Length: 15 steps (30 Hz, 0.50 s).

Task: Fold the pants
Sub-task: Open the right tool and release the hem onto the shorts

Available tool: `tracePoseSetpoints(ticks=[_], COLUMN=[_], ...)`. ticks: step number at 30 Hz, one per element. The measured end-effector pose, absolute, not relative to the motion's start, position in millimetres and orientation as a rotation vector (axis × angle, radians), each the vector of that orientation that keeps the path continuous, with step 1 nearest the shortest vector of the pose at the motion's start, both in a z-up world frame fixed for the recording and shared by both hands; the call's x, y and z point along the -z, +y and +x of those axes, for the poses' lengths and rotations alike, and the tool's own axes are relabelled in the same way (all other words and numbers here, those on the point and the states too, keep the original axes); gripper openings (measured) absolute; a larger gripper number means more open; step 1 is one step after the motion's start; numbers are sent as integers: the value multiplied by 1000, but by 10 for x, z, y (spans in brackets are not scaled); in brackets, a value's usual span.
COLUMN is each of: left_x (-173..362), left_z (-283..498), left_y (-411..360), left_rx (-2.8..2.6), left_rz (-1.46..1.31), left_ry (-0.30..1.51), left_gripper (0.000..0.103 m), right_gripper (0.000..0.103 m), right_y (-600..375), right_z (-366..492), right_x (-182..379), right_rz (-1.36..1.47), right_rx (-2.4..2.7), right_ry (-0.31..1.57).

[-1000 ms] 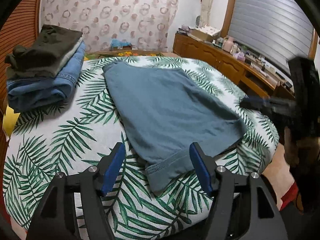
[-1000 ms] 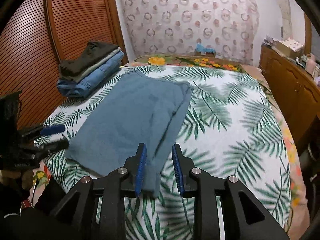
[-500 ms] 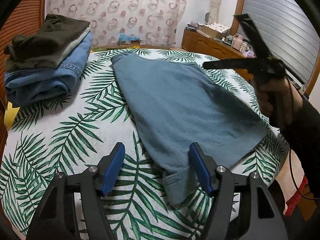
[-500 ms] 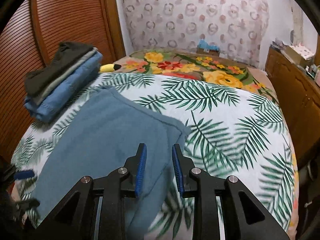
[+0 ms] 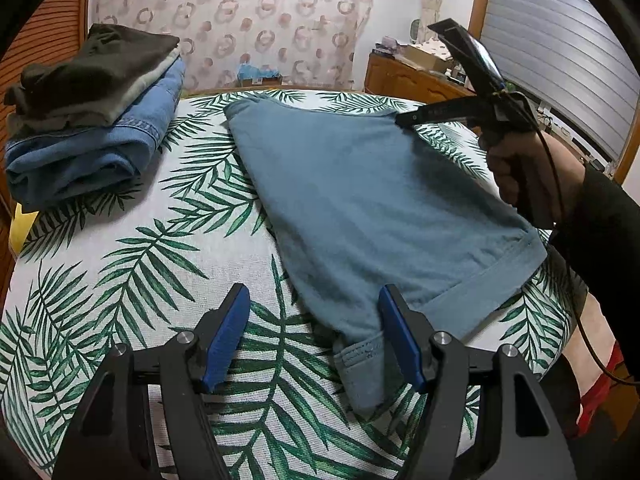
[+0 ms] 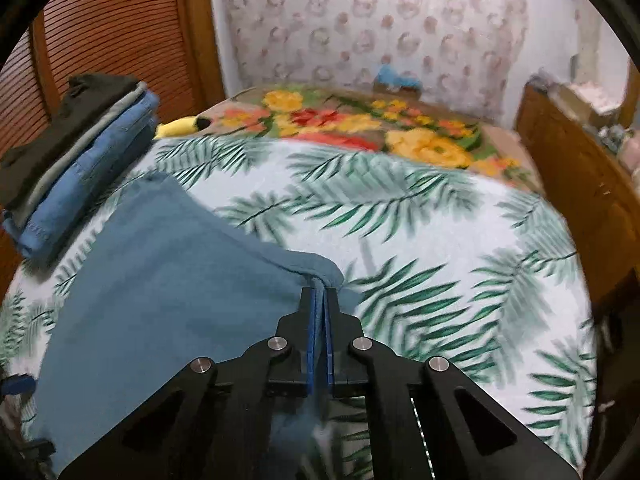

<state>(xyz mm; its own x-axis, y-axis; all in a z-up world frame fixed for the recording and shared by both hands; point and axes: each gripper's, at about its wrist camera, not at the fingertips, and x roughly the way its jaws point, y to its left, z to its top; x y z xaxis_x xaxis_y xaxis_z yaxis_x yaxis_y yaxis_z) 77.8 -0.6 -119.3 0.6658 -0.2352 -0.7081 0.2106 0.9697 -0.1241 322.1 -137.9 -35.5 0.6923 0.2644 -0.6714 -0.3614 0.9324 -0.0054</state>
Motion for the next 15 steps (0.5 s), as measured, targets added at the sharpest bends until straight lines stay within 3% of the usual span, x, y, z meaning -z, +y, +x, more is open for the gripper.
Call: tracePoseSetpoints(ticks=[7,8,10,15], left_x=[1198,1198,1196,1188], left_z=[773,774,773,769], left_y=[4,8,2,2], left_rx=[250,249,247,244], left_rz=[-31,-31,-31,-33], left_ry=[802,802,803,804], left_gripper=[68,68,68,68], right_gripper=[5,8,25,31], right_y=[-1439,-1436,-1446,-1507], right_z=[3244,3234,3184,2721], right_x=[331,329,308,236], right_rz=[-143,-147,-164,-169], right_rx=[-309,-307,-292,-351], right_ry=[723,725,727,708])
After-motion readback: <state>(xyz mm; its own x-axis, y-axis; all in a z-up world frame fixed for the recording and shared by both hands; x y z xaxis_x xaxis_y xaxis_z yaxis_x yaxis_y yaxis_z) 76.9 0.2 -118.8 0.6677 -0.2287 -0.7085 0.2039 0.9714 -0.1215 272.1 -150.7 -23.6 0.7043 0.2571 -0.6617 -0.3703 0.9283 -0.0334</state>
